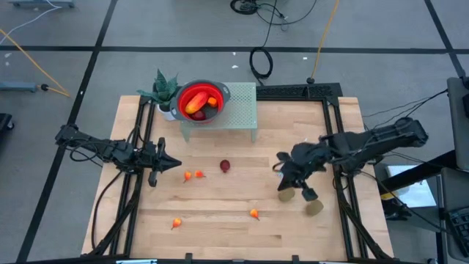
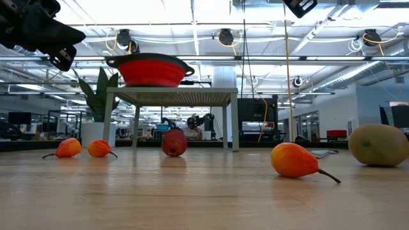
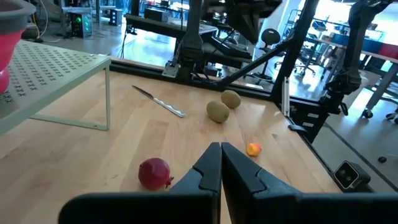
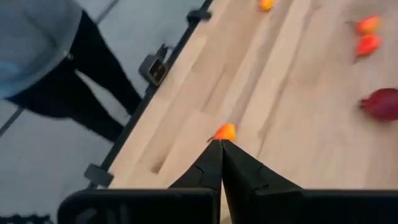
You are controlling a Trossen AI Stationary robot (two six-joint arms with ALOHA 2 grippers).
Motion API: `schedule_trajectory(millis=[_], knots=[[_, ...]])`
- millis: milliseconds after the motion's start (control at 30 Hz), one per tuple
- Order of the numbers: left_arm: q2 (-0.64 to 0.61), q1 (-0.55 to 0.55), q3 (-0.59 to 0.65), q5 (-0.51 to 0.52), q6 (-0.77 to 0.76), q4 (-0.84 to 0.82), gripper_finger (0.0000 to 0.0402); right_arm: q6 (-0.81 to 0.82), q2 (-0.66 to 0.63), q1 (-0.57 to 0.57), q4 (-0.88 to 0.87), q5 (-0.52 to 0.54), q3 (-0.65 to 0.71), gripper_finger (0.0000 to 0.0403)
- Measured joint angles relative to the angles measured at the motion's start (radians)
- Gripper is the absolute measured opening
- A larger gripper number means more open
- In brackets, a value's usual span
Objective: Pick & Place Fruit
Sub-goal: Put the kiwi into the red strainer bowl on the shelf
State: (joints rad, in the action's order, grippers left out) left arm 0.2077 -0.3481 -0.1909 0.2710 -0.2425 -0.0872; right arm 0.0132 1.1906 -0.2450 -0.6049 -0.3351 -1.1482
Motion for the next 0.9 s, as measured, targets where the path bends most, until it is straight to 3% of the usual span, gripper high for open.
schedule_trajectory(millis=[267,600,767,900], knots=[[0.000,0.000,0.000,-0.001,0.006,0.000,0.0007,-0.009,0.137,-0.091,-0.199,0.157,-0.084,0.0000],[0.000,0.000,0.000,-0.002,0.007,0.000,0.0014,-0.042,0.239,-0.136,-0.299,0.203,-0.106,0.0002],[0.000,0.000,0.000,-0.005,0.007,0.001,0.0002,-0.060,0.266,-0.138,-0.343,0.269,-0.106,0.0025],[0.000,0.000,0.000,-0.003,0.006,0.000,0.0015,-0.063,0.269,-0.137,-0.384,0.284,-0.106,0.0059]])
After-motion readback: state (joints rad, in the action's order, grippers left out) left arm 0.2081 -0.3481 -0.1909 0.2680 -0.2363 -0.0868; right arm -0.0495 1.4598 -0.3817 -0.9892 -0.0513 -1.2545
